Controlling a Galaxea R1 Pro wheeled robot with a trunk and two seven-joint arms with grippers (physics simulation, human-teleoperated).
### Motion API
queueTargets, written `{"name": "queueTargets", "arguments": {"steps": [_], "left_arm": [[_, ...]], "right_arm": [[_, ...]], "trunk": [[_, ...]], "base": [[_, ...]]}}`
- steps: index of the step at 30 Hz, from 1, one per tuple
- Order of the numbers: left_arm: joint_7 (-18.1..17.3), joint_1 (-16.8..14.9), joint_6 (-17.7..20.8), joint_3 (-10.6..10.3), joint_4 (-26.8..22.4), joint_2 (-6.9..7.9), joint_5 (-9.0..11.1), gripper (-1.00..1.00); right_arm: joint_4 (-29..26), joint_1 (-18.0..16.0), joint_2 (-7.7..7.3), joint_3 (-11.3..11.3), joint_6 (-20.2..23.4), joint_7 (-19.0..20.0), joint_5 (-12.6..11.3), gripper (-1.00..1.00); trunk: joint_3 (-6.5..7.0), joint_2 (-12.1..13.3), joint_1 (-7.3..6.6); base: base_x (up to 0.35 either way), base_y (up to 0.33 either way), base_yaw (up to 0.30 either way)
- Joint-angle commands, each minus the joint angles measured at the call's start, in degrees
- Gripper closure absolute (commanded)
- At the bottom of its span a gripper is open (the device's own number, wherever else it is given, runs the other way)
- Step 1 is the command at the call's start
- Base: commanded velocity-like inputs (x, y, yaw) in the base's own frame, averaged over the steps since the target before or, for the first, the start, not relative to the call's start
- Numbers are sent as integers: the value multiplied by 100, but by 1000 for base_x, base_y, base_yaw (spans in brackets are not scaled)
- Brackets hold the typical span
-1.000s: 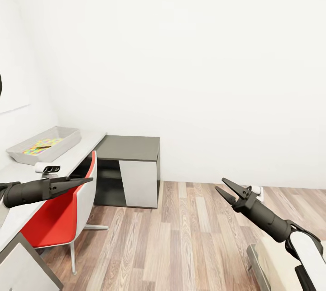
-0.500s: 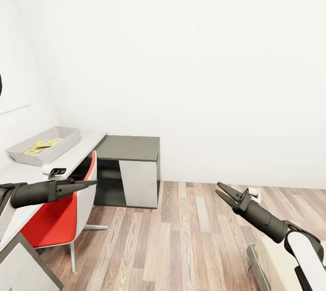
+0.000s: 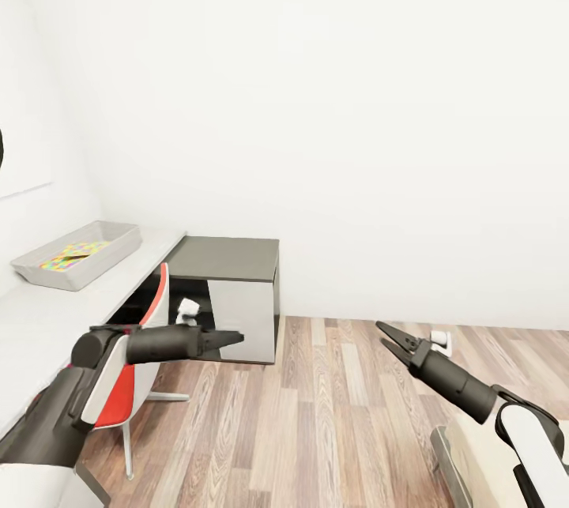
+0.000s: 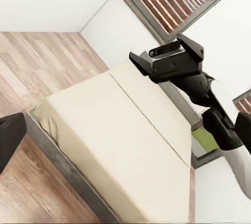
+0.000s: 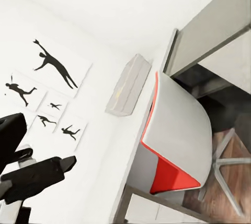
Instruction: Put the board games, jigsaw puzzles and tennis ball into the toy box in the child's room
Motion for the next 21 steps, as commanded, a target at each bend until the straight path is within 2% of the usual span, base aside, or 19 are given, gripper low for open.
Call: {"name": "queueTargets", "arguments": {"steps": [1,3,6,9,10,12,13,16,19,20,21], "left_arm": [[97,-21,31,-66,2,-31,5,-100],[508,-64,22,-236,13,-143,-38,-100],[1004,-83,24,-316,30,-270,-82,-100],[1825,-92,37,-366,69,-477,-112,-100],[1956,-93,40,-372,72,-519,-115,-100],[2500,-94,40,-398,140,-716,-142,-100],[2658,-95,38,-409,191,-772,-166,-100],[3538,-125,32,-460,604,-1049,-356,-100],[4166,-198,21,-475,940,-1228,-445,-100],[4435,-224,13,-482,1082,-1294,-467,-100],[4559,-234,6,-487,1153,-1322,-475,-100]], "right_arm": [[2,-6,0,-8,33,-53,2,-100],[9,-7,-3,-8,40,-266,0,-100],[12,-12,-4,-8,47,-413,0,-100],[3,-21,2,21,50,-684,-1,-100],[2,-22,2,40,50,-749,-1,-100],[2,-41,4,171,47,-1100,1,-100],[4,-47,4,214,46,-1212,1,-100],[18,-68,6,414,33,-1863,0,-100],[29,-95,38,522,36,-2322,-12,-100],[32,-120,100,580,44,-2495,-13,-100],[35,-136,142,614,44,-2567,-8,-100]], "trunk": [[-13,-14,4],[-13,-14,4],[-13,-14,4],[-13,-14,4],[-13,-14,4],[-13,-14,4],[-13,-14,4],[-13,-14,4],[-13,-14,4],[-13,-14,4],[-13,-14,4]], "base": [[0,0,0],[0,0,0],[0,0,0],[0,0,0],[0,0,0],[0,0,0],[0,0,0],[0,0,0],[0,0,0],[0,0,0],[0,0,0]]}}
